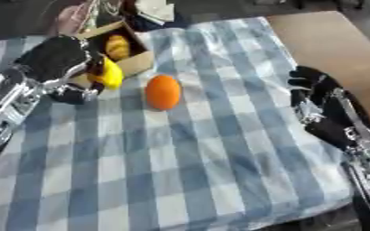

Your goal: Pick up objects on the table and place them in the box.

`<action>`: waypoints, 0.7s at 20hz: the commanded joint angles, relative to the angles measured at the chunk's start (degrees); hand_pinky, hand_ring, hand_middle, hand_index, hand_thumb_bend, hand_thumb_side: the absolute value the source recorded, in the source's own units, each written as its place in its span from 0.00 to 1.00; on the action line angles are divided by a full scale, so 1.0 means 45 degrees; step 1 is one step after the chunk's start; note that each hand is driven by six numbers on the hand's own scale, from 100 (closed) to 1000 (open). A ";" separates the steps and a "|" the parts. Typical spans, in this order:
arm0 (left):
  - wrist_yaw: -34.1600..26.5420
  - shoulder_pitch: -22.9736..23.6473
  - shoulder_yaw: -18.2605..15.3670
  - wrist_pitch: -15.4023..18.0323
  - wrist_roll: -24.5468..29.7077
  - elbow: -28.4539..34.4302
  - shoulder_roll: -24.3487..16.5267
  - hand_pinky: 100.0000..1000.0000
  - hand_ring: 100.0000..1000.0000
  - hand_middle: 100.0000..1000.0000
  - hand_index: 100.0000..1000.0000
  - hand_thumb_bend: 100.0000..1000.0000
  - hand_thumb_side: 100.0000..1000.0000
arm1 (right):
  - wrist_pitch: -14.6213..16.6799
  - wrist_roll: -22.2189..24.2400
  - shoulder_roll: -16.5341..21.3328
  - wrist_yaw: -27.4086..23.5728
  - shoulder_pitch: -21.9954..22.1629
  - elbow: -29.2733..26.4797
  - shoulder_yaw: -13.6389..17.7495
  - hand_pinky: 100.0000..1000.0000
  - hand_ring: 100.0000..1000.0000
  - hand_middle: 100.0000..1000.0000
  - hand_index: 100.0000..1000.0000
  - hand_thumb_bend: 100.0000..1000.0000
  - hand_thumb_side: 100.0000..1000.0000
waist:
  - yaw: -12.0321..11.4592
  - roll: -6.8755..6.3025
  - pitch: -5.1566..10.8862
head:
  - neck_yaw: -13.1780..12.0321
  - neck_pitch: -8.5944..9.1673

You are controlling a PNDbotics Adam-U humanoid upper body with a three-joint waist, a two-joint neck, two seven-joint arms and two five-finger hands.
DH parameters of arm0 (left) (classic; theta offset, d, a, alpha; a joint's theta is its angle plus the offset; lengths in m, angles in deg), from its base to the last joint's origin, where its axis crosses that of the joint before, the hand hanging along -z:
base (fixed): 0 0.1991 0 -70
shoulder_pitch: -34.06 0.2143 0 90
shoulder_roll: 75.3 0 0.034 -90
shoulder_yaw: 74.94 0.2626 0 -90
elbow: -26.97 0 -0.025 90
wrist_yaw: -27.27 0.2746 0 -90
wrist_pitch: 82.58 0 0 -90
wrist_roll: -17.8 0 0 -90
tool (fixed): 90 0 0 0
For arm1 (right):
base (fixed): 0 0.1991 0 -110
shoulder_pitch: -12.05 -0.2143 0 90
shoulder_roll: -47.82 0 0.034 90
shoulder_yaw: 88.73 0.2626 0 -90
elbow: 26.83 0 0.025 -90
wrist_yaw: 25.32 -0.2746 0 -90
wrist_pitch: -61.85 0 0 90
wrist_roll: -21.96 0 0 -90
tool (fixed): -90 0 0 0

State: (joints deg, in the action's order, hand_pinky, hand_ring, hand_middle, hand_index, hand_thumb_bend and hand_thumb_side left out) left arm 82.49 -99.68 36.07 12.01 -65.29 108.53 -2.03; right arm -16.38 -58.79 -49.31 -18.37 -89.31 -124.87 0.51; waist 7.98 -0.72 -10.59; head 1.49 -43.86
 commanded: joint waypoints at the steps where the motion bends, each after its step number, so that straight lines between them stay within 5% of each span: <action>1: 0.0336 -0.0658 -0.0751 -0.0671 -0.0157 -0.0975 0.0185 0.53 0.32 0.29 0.47 0.13 0.00 | -0.0015 -0.0003 0.0177 -0.0074 -0.0125 -0.0223 0.0003 0.78 0.83 0.80 0.88 0.00 0.31 | 0.0009 -0.0002 0.0168 | 0.0002 -0.0058; 7: 0.1394 -0.1601 -0.1715 -0.1419 -0.1117 -0.4202 0.1571 0.55 0.37 0.35 0.53 0.17 0.00 | -0.0001 0.0093 0.0149 -0.0144 -0.0095 -0.0195 -0.0088 0.79 0.83 0.80 0.88 0.00 0.31 | 0.0151 0.0057 0.0185 | -0.0114 -0.0058; 12: 0.1610 -0.1840 -0.2271 -0.1874 -0.1748 -0.5425 0.1890 0.62 0.47 0.48 0.67 0.24 0.00 | -0.0003 0.0095 0.0158 -0.0163 -0.0079 -0.0178 -0.0081 0.78 0.83 0.80 0.88 0.00 0.31 | 0.0222 0.0046 0.0175 | -0.0110 -0.0058; 14: 0.1110 -0.1729 -0.2429 -0.2003 -0.1609 -0.5447 0.1809 0.66 0.55 0.58 0.76 0.32 0.19 | -0.0007 0.0072 0.0155 -0.0149 -0.0079 -0.0176 -0.0054 0.78 0.83 0.80 0.88 0.00 0.31 | 0.0204 0.0036 0.0164 | -0.0073 -0.0058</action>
State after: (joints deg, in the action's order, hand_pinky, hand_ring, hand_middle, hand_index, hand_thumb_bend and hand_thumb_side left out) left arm 88.26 -106.38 26.23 3.47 -72.35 83.88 7.21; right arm -16.54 -58.49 -49.31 -18.71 -89.22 -124.86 0.13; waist 8.91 -0.70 -10.59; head 1.12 -43.86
